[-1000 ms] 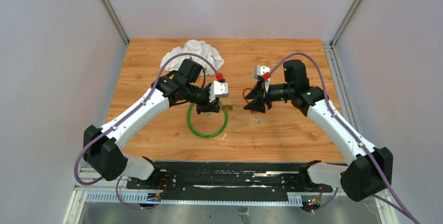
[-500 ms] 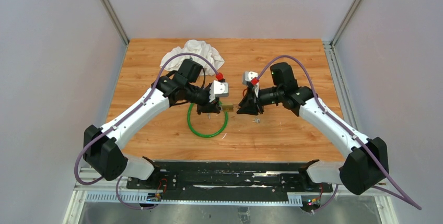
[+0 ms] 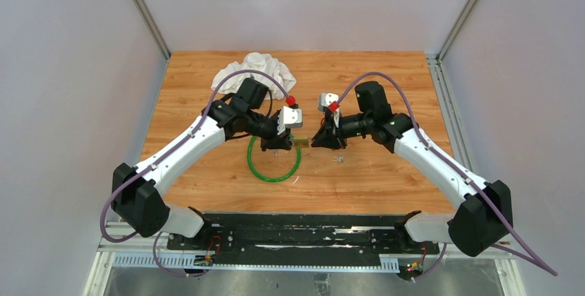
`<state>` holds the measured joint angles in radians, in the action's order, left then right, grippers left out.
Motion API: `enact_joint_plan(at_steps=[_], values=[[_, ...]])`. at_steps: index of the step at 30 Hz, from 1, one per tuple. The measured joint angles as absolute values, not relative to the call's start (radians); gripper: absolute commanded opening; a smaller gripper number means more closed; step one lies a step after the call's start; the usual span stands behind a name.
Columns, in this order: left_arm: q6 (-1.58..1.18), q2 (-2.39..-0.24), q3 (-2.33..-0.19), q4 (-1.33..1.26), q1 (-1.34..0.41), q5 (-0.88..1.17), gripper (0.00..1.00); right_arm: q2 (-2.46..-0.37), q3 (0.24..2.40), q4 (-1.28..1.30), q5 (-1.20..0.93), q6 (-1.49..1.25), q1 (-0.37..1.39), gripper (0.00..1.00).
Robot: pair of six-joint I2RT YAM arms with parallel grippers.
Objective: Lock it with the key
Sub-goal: Lock the lock.
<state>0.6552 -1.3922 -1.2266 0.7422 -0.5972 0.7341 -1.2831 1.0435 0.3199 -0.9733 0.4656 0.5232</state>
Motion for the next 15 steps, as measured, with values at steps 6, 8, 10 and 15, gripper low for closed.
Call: enact_joint_plan(at_steps=[6, 8, 10, 15], values=[[0.654, -1.399, -1.226, 0.742, -0.597, 0.733, 0.00, -1.283, 1.046, 0.318, -0.949, 0.464, 0.532, 0.01], [0.654, -1.399, -1.226, 0.742, -0.597, 0.732, 0.00, -1.283, 1.046, 0.314, -0.938, 0.463, 0.537, 0.01], [0.650, -1.399, -1.225, 0.738, -0.597, 0.729, 0.00, -1.283, 1.046, 0.311, -0.927, 0.463, 0.538, 0.01], [0.628, -1.398, -1.201, 0.691, -0.598, 0.706, 0.00, -1.283, 1.046, 0.310, -0.858, 0.469, 0.544, 0.01]])
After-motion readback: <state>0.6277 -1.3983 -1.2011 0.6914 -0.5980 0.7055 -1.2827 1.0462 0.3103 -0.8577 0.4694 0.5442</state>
